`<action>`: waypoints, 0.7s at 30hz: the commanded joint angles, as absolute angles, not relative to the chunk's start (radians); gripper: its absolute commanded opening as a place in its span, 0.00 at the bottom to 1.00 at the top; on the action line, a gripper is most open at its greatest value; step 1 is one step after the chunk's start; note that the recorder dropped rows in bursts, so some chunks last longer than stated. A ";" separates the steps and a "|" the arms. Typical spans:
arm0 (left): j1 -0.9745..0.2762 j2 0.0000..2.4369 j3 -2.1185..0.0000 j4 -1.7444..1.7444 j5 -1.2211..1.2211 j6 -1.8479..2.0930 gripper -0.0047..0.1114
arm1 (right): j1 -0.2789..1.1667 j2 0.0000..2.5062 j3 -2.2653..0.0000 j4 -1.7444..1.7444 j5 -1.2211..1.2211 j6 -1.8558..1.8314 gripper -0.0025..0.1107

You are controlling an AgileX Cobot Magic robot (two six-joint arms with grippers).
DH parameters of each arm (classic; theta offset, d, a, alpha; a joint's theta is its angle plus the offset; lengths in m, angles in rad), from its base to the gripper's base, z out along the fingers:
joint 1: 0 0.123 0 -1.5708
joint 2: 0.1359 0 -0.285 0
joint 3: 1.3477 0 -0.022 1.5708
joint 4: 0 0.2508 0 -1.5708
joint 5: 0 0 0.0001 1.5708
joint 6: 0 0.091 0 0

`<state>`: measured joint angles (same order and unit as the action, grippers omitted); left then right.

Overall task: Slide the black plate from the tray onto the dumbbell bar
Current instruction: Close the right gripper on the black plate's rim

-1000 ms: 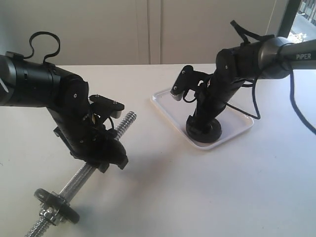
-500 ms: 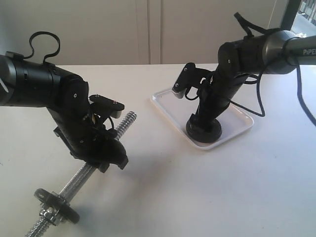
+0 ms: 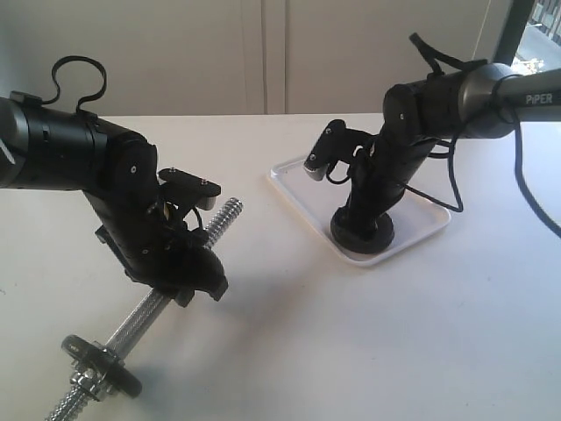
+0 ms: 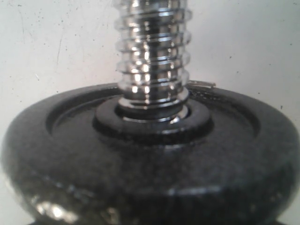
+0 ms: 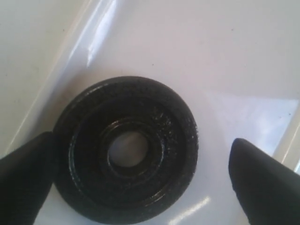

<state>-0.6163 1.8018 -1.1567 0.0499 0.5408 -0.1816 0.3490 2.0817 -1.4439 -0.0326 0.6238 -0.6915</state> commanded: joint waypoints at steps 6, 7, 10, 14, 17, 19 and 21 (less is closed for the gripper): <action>-0.620 1.757 -1.166 0.036 0.515 -0.182 0.04 | 0.348 2.144 -1.435 -0.049 0.649 -0.691 0.83; -0.620 1.757 -1.166 0.036 0.515 -0.182 0.04 | 0.348 2.147 -1.435 -0.049 0.649 -0.691 0.83; -0.620 1.757 -1.166 0.034 0.513 -0.181 0.04 | 0.348 2.149 -1.435 -0.049 0.642 -0.691 0.83; -0.620 1.757 -1.166 0.031 0.513 -0.181 0.04 | 0.348 2.153 -1.435 -0.049 0.629 -0.691 0.83; -0.620 1.757 -1.166 0.031 0.511 -0.181 0.04 | 0.348 2.164 -1.435 -0.049 0.611 -0.691 0.83; -0.620 1.757 -1.166 0.031 0.509 -0.181 0.04 | 0.348 2.172 -1.435 -0.049 0.604 -0.691 0.83; -0.620 1.757 -1.166 0.031 0.509 -0.181 0.04 | 0.348 2.178 -1.435 -0.049 0.600 -0.691 0.83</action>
<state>-0.6163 1.8018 -1.1567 0.0467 0.5389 -0.1777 0.3490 2.1302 -1.4503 -0.0230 0.5971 -0.6843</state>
